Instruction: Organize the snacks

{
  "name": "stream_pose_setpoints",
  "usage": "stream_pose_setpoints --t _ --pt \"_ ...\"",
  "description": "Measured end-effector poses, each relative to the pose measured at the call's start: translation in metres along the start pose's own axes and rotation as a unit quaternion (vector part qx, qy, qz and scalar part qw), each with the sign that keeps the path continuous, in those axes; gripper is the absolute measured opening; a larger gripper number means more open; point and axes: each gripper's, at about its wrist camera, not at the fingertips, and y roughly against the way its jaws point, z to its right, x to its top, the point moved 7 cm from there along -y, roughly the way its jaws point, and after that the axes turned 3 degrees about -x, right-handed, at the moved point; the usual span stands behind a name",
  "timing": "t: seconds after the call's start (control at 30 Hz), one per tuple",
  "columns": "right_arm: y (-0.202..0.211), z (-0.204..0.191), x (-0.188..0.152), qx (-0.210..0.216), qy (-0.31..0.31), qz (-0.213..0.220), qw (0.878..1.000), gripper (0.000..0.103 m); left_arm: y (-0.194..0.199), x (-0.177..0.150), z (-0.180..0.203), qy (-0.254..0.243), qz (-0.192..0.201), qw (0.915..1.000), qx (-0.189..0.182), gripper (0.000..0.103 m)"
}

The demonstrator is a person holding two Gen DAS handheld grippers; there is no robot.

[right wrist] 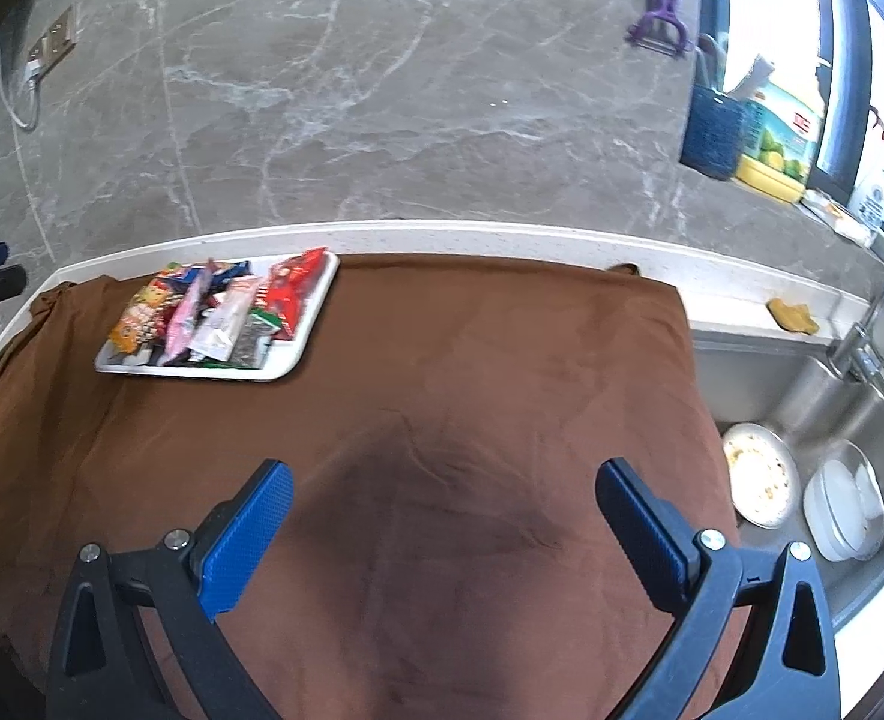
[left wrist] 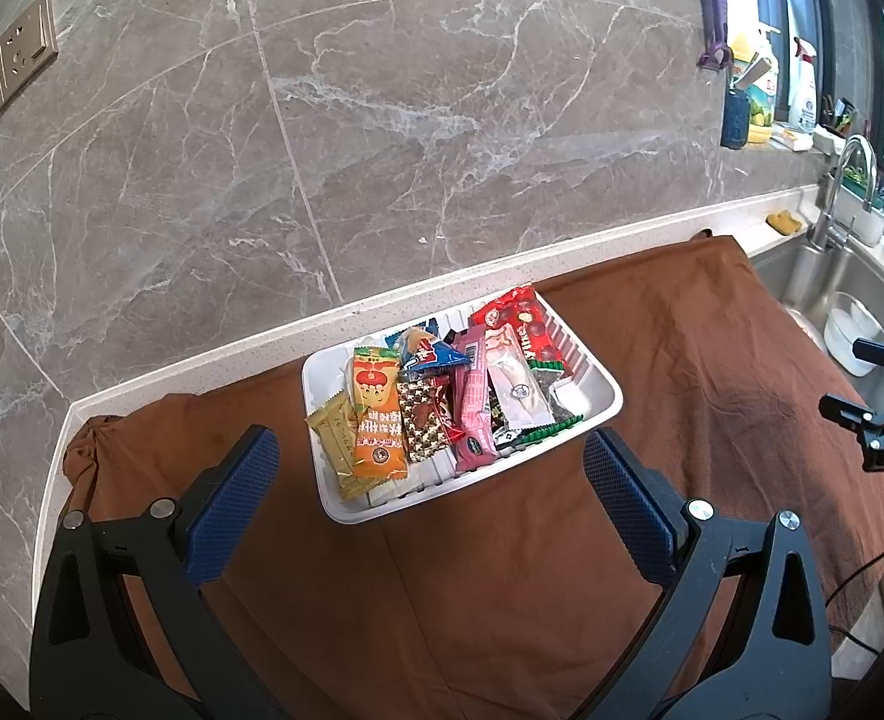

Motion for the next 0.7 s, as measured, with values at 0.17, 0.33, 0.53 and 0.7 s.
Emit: stream_pose_setpoints --t 0.17,0.33,0.53,0.7 --pt "-0.004 0.012 -0.004 -0.009 -0.013 -0.005 1.0 0.103 -0.001 0.001 0.001 -0.005 0.004 1.0 0.0 0.103" --pt "-0.004 0.009 -0.004 -0.004 -0.012 -0.003 1.0 0.103 0.01 0.009 0.003 -0.006 0.042 0.999 0.017 0.103" --pt "-0.006 0.0 -0.005 0.006 -0.009 -0.002 1.0 0.103 0.029 0.02 0.002 -0.028 0.093 0.9915 0.086 0.103" --pt "-0.007 -0.002 -0.006 0.01 -0.011 -0.003 1.0 0.103 0.034 0.02 0.005 -0.032 0.099 0.9912 0.081 0.103"
